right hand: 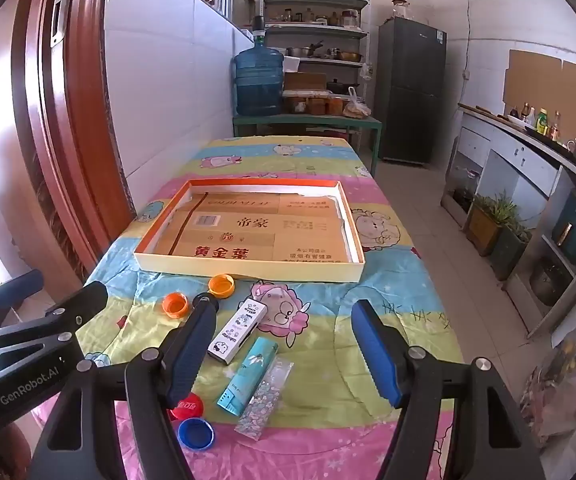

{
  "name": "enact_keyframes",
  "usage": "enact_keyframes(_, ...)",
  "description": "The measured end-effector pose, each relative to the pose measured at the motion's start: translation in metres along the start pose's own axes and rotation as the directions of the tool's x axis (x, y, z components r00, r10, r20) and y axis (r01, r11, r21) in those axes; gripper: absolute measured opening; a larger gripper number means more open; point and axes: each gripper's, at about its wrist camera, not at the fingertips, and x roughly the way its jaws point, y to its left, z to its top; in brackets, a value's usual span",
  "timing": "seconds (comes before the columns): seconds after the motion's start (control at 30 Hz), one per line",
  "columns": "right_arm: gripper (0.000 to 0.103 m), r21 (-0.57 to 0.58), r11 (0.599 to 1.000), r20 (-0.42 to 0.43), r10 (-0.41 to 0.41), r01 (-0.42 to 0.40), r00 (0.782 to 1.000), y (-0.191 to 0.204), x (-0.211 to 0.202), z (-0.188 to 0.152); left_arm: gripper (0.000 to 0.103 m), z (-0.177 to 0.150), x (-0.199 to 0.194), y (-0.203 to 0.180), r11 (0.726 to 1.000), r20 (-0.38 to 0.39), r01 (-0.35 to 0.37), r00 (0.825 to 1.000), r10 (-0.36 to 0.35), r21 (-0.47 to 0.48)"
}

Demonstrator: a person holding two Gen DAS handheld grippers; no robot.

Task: Organize rigid objects

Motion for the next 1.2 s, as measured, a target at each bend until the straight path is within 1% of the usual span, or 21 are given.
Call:
enact_keyframes(0.1,0.07,0.005,1.0,-0.004,0.006,-0.006,1.0,-0.001,0.0,0.0,0.083,-0.004,0.0,-0.004,1.0,0.004,-0.01,1.0,0.01,0.0)
enact_keyframes(0.23,0.07,0.003,1.0,-0.004,0.008,-0.008,1.0,-0.001,0.001,-0.001,0.083,-0.005,0.001,-0.007,1.0,-0.001,-0.006,1.0,0.006,-0.009)
enact_keyframes(0.4,0.07,0.009,1.0,-0.006,0.012,-0.012,1.0,0.001,0.005,-0.004,0.083,-0.004,0.005,0.003,0.999,-0.019,-0.009,1.0,0.009,-0.038)
enact_keyframes(0.53,0.07,0.005,1.0,-0.009,0.013,-0.013,1.0,0.003,0.005,-0.006,0.083,-0.004,0.007,0.008,0.999,-0.026,0.005,1.0,-0.006,-0.054)
enact_keyframes(1.2,0.07,0.001,1.0,-0.01,0.012,-0.012,1.0,0.002,0.004,-0.004,0.083,-0.007,0.008,0.003,0.998,-0.018,0.015,1.0,-0.016,-0.057)
